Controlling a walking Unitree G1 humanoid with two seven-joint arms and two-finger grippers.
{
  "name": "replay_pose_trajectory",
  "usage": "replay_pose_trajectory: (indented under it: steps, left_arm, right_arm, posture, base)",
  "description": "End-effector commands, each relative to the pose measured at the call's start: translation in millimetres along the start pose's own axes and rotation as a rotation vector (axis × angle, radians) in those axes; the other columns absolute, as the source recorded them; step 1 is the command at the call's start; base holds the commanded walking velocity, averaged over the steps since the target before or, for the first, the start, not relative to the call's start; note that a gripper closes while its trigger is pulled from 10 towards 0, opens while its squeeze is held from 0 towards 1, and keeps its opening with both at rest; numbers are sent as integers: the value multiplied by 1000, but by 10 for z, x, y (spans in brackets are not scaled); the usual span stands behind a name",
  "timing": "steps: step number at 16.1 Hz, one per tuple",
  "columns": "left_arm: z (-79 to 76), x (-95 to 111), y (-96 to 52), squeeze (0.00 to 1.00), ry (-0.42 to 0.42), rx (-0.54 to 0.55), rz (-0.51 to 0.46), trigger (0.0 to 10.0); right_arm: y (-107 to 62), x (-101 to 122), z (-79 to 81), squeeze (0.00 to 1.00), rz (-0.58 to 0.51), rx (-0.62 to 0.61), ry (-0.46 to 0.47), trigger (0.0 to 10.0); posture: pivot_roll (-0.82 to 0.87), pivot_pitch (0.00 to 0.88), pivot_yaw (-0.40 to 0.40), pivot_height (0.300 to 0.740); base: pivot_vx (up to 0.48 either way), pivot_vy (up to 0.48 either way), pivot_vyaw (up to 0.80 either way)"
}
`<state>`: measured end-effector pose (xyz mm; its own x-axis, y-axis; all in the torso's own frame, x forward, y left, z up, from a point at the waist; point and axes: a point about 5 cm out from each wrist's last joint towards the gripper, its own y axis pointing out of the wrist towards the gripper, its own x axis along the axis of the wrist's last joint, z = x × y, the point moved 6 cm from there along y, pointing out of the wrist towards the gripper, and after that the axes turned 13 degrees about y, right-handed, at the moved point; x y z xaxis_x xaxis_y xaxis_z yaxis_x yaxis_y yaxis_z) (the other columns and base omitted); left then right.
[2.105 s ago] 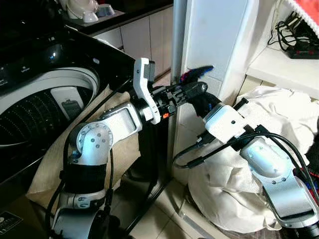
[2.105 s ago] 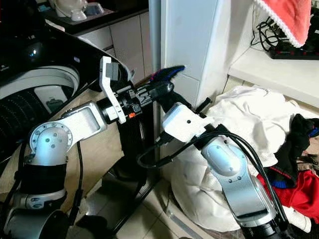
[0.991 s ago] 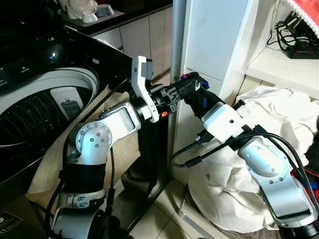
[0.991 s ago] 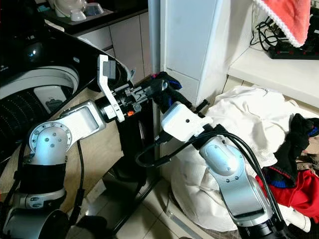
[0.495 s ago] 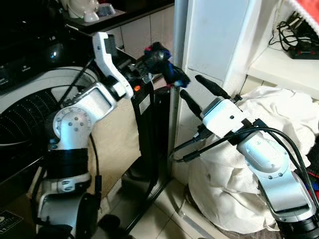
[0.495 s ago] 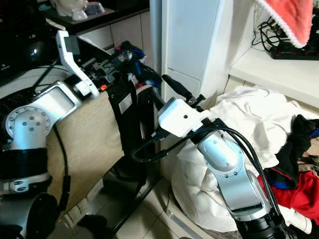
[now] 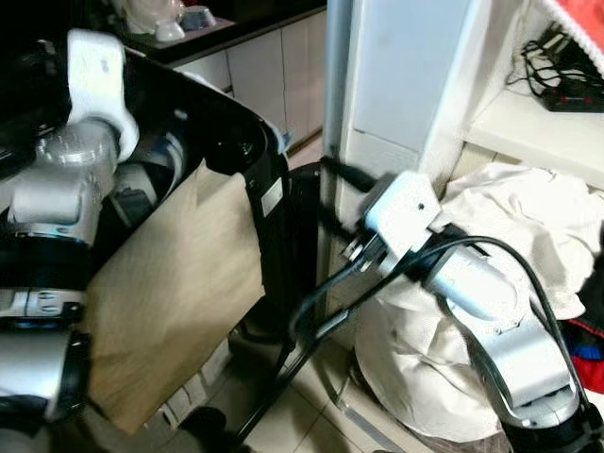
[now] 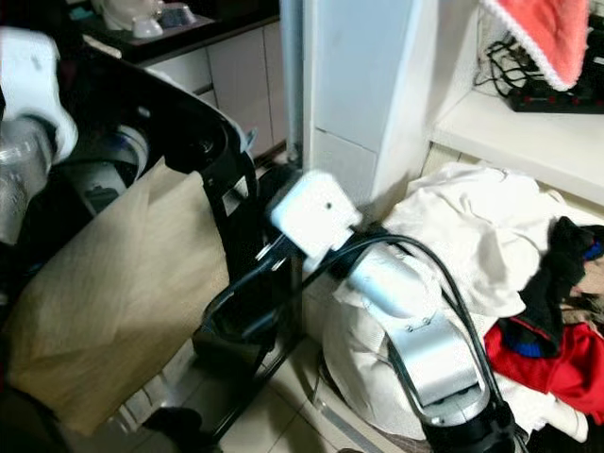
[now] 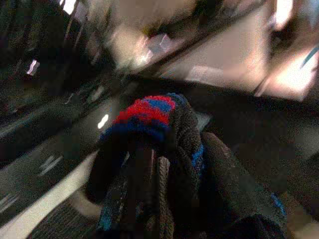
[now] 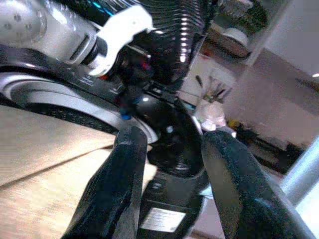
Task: Clothes washing
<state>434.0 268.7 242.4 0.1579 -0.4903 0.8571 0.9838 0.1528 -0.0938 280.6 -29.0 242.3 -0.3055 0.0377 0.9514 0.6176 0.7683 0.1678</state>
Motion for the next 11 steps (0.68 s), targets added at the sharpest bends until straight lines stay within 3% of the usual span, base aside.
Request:
replay_pose_trajectory:
  steps: [1,2,4,6,11]
  left_arm:
    - [-20,-250,15,0,43,-22,83,10000]
    - [-50,-416,31,1000,54,-53,131,10000]
    - [52,-565,44,1000,55,-28,176,10000]
    - [145,-565,62,1000,45,-10,178,10000]
    - [191,-510,95,1000,34,0,148,10000]
  right_arm:
    - [15,37,49,0,5,35,20,10000]
    - [12,16,83,0,29,56,42,10000]
    - [-14,-41,139,0,82,88,62,10000]
    - [-47,-87,173,0,123,104,71,10000]
    - [-58,-103,173,0,147,101,74,10000]
  posture:
    - [-160,0,70,740]
    - [-161,0,70,740]
    - [-167,0,73,740]
    - [-168,0,72,740]
    - [-169,0,73,740]
  base:
    - [0,0,0]
    - [0,0,0]
    - [0,0,0]
    - [0,0,0]
    - [0,0,0]
